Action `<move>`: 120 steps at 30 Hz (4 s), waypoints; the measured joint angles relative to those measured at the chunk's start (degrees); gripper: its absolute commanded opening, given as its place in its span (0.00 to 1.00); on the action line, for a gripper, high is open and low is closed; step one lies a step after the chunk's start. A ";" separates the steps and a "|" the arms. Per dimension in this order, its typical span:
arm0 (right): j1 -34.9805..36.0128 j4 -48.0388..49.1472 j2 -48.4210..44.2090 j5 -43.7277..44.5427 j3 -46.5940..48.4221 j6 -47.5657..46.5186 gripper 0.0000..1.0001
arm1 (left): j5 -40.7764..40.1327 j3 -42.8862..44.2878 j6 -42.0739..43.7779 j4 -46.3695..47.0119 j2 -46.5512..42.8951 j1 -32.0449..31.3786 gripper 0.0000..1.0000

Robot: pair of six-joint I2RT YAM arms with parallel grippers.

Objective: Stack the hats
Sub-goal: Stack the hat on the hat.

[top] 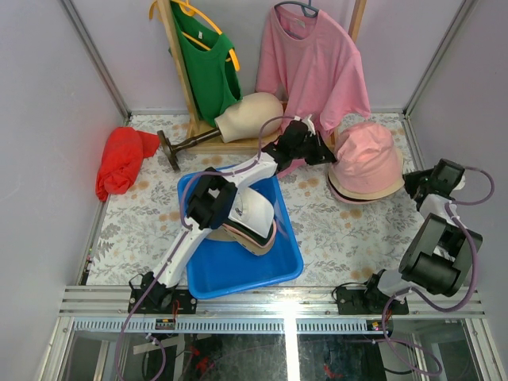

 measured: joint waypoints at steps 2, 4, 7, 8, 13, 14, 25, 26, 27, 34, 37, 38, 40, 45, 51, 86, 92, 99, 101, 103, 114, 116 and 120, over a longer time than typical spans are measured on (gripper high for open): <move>-0.31 -2.16 1.11 1.73 0.00 -0.70 0.00 | -0.04 -1.11 0.02 0.63 -0.42 -0.42 0.00; -0.31 -3.87 1.60 2.84 0.00 -1.36 0.00 | -0.07 -2.12 0.04 0.87 -0.96 -0.79 0.00; -0.24 -4.94 1.66 4.07 0.17 -1.97 0.00 | -0.09 -3.54 0.07 1.20 -1.77 -1.46 0.00; -0.24 -5.31 1.66 4.33 0.33 -2.14 0.00 | -0.09 -3.96 0.07 1.27 -1.99 -1.66 0.00; -0.17 -8.09 1.27 6.78 2.05 -3.21 0.00 | -0.48 -8.61 -0.33 2.64 -4.79 -2.38 0.02; -0.17 -8.68 0.94 7.23 2.40 -3.39 0.02 | -0.57 -9.79 -0.44 2.91 -5.57 -2.51 0.05; 0.02 -15.45 -9.77 12.79 5.11 -3.61 0.42 | -0.83 -21.07 -1.51 3.50 -12.31 -5.40 0.45; 0.02 -16.26 -10.43 12.85 5.60 -3.58 0.44 | -0.98 -21.99 -1.66 3.39 -12.90 -5.42 0.48; 0.02 -16.96 -10.91 12.94 6.08 -3.61 0.45 | -1.18 -22.86 -1.88 3.19 -13.53 -5.42 0.49; 0.09 -20.46 -12.90 12.81 9.94 -3.72 0.48 | -3.39 -27.58 -2.36 2.36 -17.44 -5.03 0.56; 0.66 -21.51 -13.68 12.63 11.87 -4.07 0.49 | -4.61 -29.99 -2.58 1.55 -19.78 -4.55 0.57; 1.03 -21.81 -13.92 12.57 12.63 -4.26 0.49 | -4.92 -30.49 -2.60 1.22 -20.44 -4.37 0.57; 1.75 -22.03 -14.29 12.41 13.97 -4.50 0.49 | -5.90 -31.47 -2.60 0.55 -22.01 -3.93 0.58; 4.09 -22.23 -14.38 11.23 17.09 -4.70 0.49 | -8.15 -32.50 -2.60 0.24 -26.29 -2.51 0.60; 10.62 -22.01 -14.60 11.02 18.05 -4.55 0.49 | -8.66 -27.80 -2.89 0.74 -26.29 -1.09 0.60; 18.75 -0.02 -7.15 14.27 9.42 -0.70 0.48 | -9.29 -12.90 -6.40 4.70 -8.46 -4.22 0.60; 18.75 -0.79 -7.02 16.17 9.42 -0.83 0.48 | -8.98 -15.69 -5.18 2.82 -8.46 -5.29 0.60; 18.56 -3.85 -6.67 18.18 9.38 -1.07 0.48 | -8.55 -16.70 -4.24 2.69 -8.76 -5.90 0.60; 18.53 -4.57 -6.88 18.60 9.38 -1.07 0.48 | -8.61 -17.51 -4.02 2.47 -9.42 -5.90 0.60; 18.38 -5.79 -7.17 18.67 9.51 -1.16 0.48 | -8.63 -19.28 -3.76 2.12 -10.82 -5.84 0.60; 16.74 -13.20 -8.35 18.82 11.28 -2.69 0.52 | -8.83 -32.41 -4.24 1.92 -20.74 -0.83 0.61; 16.39 -13.90 -8.92 18.93 11.39 -3.06 0.54 | -8.92 -32.65 -4.22 1.66 -21.70 0.13 0.61; 15.50 -15.87 -9.92 19.19 12.92 -3.98 0.59 | -9.05 -32.65 -3.72 1.33 -24.02 0.61 0.61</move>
